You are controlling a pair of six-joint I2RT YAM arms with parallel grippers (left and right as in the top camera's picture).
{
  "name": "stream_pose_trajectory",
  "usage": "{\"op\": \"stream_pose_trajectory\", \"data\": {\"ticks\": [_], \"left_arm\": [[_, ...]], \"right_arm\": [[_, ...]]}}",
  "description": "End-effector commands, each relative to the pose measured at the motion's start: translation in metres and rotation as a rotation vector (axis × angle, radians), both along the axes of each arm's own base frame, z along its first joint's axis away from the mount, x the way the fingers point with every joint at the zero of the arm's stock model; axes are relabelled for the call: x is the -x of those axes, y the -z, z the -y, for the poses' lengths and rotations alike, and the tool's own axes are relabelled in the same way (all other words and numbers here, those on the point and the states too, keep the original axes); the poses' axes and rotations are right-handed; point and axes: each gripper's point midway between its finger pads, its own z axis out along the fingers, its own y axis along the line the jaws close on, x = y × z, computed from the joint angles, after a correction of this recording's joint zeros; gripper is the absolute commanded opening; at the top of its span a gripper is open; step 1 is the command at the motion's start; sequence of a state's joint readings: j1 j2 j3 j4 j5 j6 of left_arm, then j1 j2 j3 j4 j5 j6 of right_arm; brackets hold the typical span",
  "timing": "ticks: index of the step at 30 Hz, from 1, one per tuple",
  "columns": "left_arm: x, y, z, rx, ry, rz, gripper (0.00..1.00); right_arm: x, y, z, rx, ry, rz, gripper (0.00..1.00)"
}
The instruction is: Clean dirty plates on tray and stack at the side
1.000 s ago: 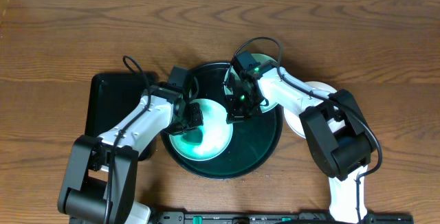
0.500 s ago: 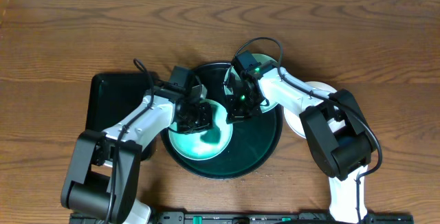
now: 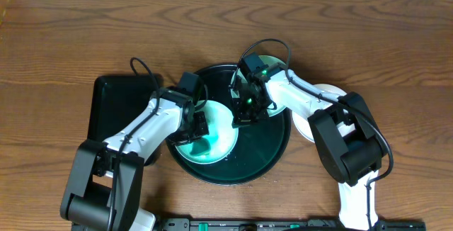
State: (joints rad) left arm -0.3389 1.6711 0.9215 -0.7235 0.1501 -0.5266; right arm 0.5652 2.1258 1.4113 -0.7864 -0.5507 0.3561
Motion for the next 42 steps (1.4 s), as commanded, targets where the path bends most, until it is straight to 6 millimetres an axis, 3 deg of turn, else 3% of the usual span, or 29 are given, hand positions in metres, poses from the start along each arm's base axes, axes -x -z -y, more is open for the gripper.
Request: {"op": "stream_pose_trajectory", "data": {"ticks": [1,4,9,13,20,23,29,31,33,36,39,42], "left_arm": [[0.004,0.015,-0.065,-0.337,-0.067,0.016,0.07],[-0.006,0.016,-0.059,-0.306,-0.073,0.053,0.07],[-0.033,0.018,-0.022,-0.111,-0.075,0.144,0.07],[-0.043,0.012,-0.003,-0.015,0.051,0.172,0.07],[-0.032,-0.003,0.051,0.293,0.295,0.152,0.08],[-0.027,-0.009,0.063,0.374,0.337,0.147,0.07],[-0.042,-0.004,0.048,0.272,0.316,0.199,0.07],[-0.054,0.002,0.024,0.143,0.245,0.224,0.07],[-0.066,0.005,-0.015,-0.065,0.125,0.257,0.07],[-0.073,0.001,-0.047,-0.246,0.049,0.292,0.07],[-0.068,0.001,-0.058,-0.305,0.036,0.274,0.07],[-0.050,0.004,-0.060,-0.309,0.018,0.202,0.07]], "right_arm": [[0.000,0.010,0.005,0.030,0.016,-0.007,0.01],[0.000,0.010,0.005,0.030,0.016,-0.007,0.01],[0.000,0.010,0.005,0.030,0.016,-0.006,0.01],[0.000,0.011,0.006,0.033,0.016,-0.004,0.01],[-0.001,0.011,0.005,0.031,0.017,-0.002,0.01],[-0.001,0.011,0.005,0.032,0.017,-0.003,0.01],[-0.001,0.011,0.005,0.032,0.017,-0.002,0.01],[-0.001,0.011,0.006,0.034,0.017,-0.003,0.01],[0.000,0.011,0.007,0.037,0.018,-0.005,0.01],[0.000,0.011,0.007,0.038,0.017,-0.005,0.01],[-0.001,0.011,0.007,0.038,0.019,-0.005,0.01],[-0.001,0.011,0.007,0.037,0.019,-0.005,0.01]]}}
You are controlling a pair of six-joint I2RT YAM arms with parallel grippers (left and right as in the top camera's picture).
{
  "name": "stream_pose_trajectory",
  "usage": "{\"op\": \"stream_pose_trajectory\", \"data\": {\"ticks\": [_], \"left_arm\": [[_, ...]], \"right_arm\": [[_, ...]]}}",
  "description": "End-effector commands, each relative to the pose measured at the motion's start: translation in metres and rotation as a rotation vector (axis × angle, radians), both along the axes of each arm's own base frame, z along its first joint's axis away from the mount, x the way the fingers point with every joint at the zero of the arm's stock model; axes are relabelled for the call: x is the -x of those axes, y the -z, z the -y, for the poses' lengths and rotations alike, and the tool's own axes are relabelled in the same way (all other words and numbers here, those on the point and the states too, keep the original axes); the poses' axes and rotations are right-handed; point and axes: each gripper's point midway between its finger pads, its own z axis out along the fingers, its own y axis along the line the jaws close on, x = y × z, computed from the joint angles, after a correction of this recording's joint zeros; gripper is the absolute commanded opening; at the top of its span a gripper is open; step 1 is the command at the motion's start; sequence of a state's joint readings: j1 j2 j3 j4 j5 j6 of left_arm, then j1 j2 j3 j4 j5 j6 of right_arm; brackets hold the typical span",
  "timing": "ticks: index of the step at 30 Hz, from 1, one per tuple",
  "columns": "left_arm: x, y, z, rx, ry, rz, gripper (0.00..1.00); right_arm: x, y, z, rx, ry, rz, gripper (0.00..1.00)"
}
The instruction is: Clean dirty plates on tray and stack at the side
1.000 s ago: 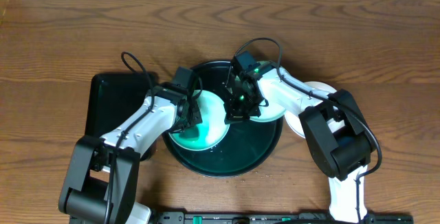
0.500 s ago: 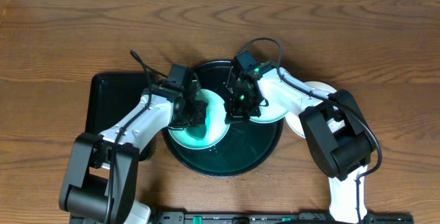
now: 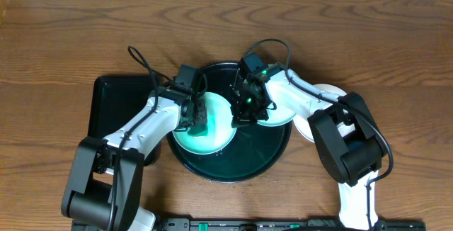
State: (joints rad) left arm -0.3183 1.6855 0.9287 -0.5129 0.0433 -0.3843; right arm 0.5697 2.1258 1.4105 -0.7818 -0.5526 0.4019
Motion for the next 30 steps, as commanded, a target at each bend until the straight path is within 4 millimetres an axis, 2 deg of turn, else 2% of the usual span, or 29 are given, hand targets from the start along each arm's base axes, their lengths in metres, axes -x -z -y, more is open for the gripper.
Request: {"op": "stream_pose_trajectory", "data": {"ticks": [1,4,7,10,13,17,19,21,25,27,30], "left_arm": [[0.014,0.009,-0.052,-0.240,-0.117,-0.047,0.07],[0.037,0.014,-0.033,-0.132,-0.081,-0.156,0.07],[0.054,0.012,0.010,0.106,0.080,-0.244,0.07],[0.064,-0.003,0.054,0.366,0.241,-0.268,0.07],[0.060,-0.012,0.072,0.481,0.287,-0.236,0.07],[0.041,-0.014,0.077,0.491,0.308,-0.150,0.07],[0.026,-0.012,0.074,0.449,0.301,-0.087,0.08],[0.008,-0.006,0.059,0.348,0.237,-0.032,0.07],[-0.017,0.004,0.010,0.068,0.065,0.055,0.07],[-0.019,0.005,-0.016,-0.075,0.002,0.070,0.07],[-0.007,0.006,-0.041,-0.198,-0.057,0.031,0.07]], "right_arm": [[-0.002,0.011,0.009,0.031,-0.015,0.014,0.01],[-0.002,0.011,0.009,0.030,-0.015,0.014,0.01],[-0.003,0.011,0.008,0.027,-0.015,0.019,0.01],[-0.003,0.011,0.008,0.027,-0.012,0.019,0.01],[-0.003,0.011,0.008,0.028,-0.013,0.018,0.01],[-0.003,0.011,0.008,0.028,-0.012,0.017,0.01],[-0.003,0.011,0.008,0.028,-0.012,0.017,0.01],[-0.003,0.011,0.008,0.028,-0.012,0.017,0.01],[-0.003,0.011,0.008,0.028,-0.012,0.017,0.01],[-0.002,0.011,0.009,0.030,-0.012,0.014,0.01],[-0.002,0.011,0.010,0.032,-0.011,0.012,0.01]]}}
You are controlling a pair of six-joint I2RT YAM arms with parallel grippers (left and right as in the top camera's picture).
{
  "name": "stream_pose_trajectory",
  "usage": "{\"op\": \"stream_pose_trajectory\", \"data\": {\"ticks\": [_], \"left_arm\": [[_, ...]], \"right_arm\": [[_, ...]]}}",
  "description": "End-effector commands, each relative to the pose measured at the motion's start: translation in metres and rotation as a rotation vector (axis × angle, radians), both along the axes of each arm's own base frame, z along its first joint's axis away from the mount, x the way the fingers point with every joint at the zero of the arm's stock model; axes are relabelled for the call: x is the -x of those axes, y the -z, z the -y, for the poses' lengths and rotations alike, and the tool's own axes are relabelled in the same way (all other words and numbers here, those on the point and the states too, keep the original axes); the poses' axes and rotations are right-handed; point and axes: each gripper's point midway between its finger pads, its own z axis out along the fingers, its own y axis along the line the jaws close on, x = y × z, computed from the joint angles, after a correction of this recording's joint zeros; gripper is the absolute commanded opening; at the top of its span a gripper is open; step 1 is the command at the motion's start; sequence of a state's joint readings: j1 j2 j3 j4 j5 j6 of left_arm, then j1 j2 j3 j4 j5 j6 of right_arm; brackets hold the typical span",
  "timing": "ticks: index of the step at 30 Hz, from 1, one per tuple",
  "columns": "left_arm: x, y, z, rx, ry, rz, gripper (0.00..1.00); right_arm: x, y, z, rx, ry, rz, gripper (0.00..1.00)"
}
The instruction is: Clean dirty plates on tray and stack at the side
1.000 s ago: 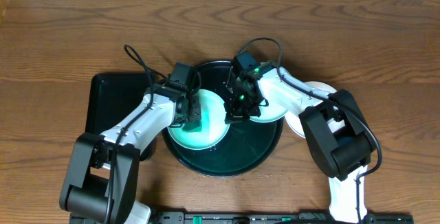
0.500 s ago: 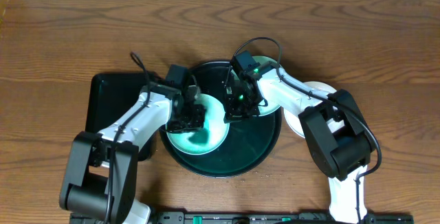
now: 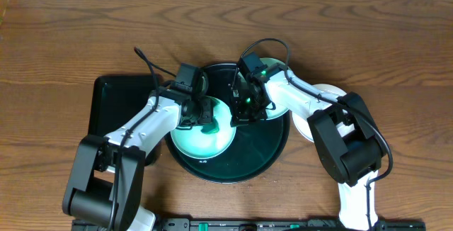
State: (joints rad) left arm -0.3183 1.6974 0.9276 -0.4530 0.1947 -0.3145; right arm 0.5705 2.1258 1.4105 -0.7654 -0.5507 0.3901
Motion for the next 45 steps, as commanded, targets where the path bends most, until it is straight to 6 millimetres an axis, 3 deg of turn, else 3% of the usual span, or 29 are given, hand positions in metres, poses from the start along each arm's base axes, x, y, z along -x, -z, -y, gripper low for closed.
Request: {"op": "stream_pose_trajectory", "data": {"ticks": [1,7,13,18,23,27,31,35,40,45], "left_arm": [[0.003,0.008,-0.074,-0.362,-0.163,0.010,0.07],[0.042,0.012,-0.080,-0.390,-0.128,-0.154,0.07],[0.066,0.009,-0.040,-0.165,-0.040,-0.290,0.07],[0.055,-0.020,-0.023,-0.080,-0.004,-0.268,0.07],[0.027,-0.074,-0.017,-0.064,0.067,-0.138,0.07],[0.005,-0.118,-0.040,-0.131,0.015,-0.015,0.07],[-0.009,-0.142,-0.087,-0.250,-0.107,0.085,0.07],[-0.013,-0.145,-0.135,-0.330,-0.235,0.088,0.07],[-0.011,-0.139,-0.159,-0.252,-0.336,0.050,0.07],[-0.006,-0.135,-0.186,-0.227,-0.464,0.026,0.07]], "right_arm": [[0.001,0.011,0.012,0.042,0.002,-0.009,0.01],[0.000,0.011,0.012,0.040,0.003,-0.007,0.01],[0.000,0.011,0.012,0.040,0.003,-0.007,0.01],[0.000,0.011,0.012,0.040,0.003,-0.006,0.01],[0.000,0.011,0.011,0.040,0.002,-0.006,0.01],[0.001,0.011,0.012,0.042,0.001,-0.009,0.01],[0.001,0.011,0.011,0.039,-0.006,-0.005,0.01],[-0.001,0.003,0.009,0.026,-0.019,0.020,0.01],[-0.013,-0.024,0.015,0.109,-0.051,0.194,0.01],[-0.033,-0.083,0.029,0.307,-0.063,0.541,0.01]]}}
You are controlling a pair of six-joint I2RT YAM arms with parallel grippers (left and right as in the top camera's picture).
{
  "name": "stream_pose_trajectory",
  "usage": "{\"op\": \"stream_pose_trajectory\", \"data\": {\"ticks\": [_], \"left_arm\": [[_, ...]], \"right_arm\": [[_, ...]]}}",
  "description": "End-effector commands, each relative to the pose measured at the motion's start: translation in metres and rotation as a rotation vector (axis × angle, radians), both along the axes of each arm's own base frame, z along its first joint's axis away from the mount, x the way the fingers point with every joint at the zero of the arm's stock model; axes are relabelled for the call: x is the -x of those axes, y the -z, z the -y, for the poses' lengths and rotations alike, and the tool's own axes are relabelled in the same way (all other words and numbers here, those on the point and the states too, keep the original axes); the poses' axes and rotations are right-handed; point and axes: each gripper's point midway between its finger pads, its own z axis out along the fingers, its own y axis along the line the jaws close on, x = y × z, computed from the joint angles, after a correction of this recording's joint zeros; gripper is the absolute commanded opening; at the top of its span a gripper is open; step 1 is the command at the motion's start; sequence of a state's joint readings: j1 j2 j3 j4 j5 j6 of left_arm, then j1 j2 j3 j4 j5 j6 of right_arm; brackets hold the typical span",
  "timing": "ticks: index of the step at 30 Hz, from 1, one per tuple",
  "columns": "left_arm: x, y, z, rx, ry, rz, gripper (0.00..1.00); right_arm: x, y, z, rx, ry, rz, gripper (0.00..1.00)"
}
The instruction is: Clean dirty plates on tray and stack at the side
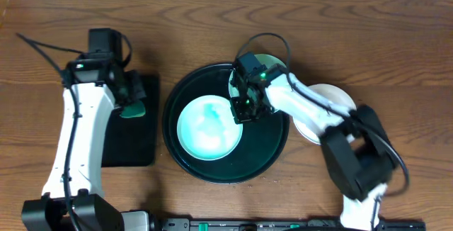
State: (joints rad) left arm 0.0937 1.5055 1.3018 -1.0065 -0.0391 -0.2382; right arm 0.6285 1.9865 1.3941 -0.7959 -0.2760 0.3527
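A pale turquoise plate lies in the round dark tray at the middle of the table. My right gripper is shut on the plate's right rim. A second pale green plate sits at the tray's back right, mostly hidden under the right arm. My left gripper is off to the left, over the black rectangular tray. It appears shut on a green sponge.
A white plate lies on the wood to the right of the round tray, partly under the right arm. The left arm's cable trails to the table's left edge. The arm bases stand at the front edge.
My left gripper was on the turquoise plate with the sponge; now it is over the black rectangular tray at the left, sponge still with it. The plate is uncovered. The right gripper stays on its rim.
The left gripper had the sponge on the front of the turquoise plate, then on its left part, then near its back middle. The right gripper held the rim throughout. Now the sponge is over the black tray.
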Motion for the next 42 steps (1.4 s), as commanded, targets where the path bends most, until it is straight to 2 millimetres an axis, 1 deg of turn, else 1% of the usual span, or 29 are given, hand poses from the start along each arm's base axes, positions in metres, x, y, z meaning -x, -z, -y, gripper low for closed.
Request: {"op": "stream_pose_trajectory", "data": {"ticks": [1,5,8,13,17,20,25,28,33,36,37,38,40,41,42], "left_arm": [[0.004,0.004,-0.015,0.021,-0.077,-0.007,0.07],[0.006,0.006,-0.024,0.022,-0.104,-0.014,0.07],[0.008,0.007,-0.024,0.023,-0.108,-0.022,0.07],[0.008,0.007,-0.024,0.023,-0.108,-0.023,0.07],[0.008,0.007,-0.025,0.023,-0.108,-0.022,0.07],[0.008,0.007,-0.024,0.023,-0.108,-0.022,0.07],[0.008,0.007,-0.025,0.023,-0.108,-0.023,0.07],[0.008,0.007,-0.025,0.023,-0.108,-0.022,0.07],[0.008,0.007,-0.025,0.023,-0.108,-0.022,0.07],[0.008,0.007,-0.025,0.023,-0.108,-0.022,0.07],[0.008,0.007,-0.024,0.023,-0.108,-0.022,0.08],[0.008,0.007,-0.024,0.023,-0.108,-0.022,0.07],[0.008,0.007,-0.024,0.023,-0.108,-0.022,0.07],[0.008,0.007,-0.024,0.023,-0.108,-0.022,0.07],[0.008,0.007,-0.024,0.023,-0.108,-0.022,0.07]], "right_arm": [[-0.025,-0.067,0.015,0.165,-0.027,0.368,0.01],[-0.028,-0.114,0.021,0.283,-0.041,0.601,0.01],[-0.021,-0.147,0.021,0.343,-0.049,0.740,0.01],[-0.009,-0.193,0.024,0.450,-0.025,0.949,0.01],[-0.002,-0.220,0.026,0.571,-0.067,1.091,0.01],[0.005,-0.237,0.026,0.659,-0.084,1.178,0.01],[0.017,-0.270,0.027,0.772,-0.010,1.337,0.01],[0.021,-0.285,0.026,0.803,0.032,1.398,0.01],[0.021,-0.290,0.021,0.788,0.039,1.413,0.01],[0.018,-0.279,0.013,0.734,-0.010,1.373,0.01],[0.018,-0.272,0.009,0.705,-0.043,1.347,0.01],[0.017,-0.257,0.001,0.639,-0.106,1.287,0.01],[0.017,-0.234,-0.010,0.526,-0.161,1.186,0.01],[0.018,-0.217,-0.017,0.433,-0.192,1.093,0.01],[0.020,-0.206,-0.020,0.368,-0.201,1.024,0.01]]}}
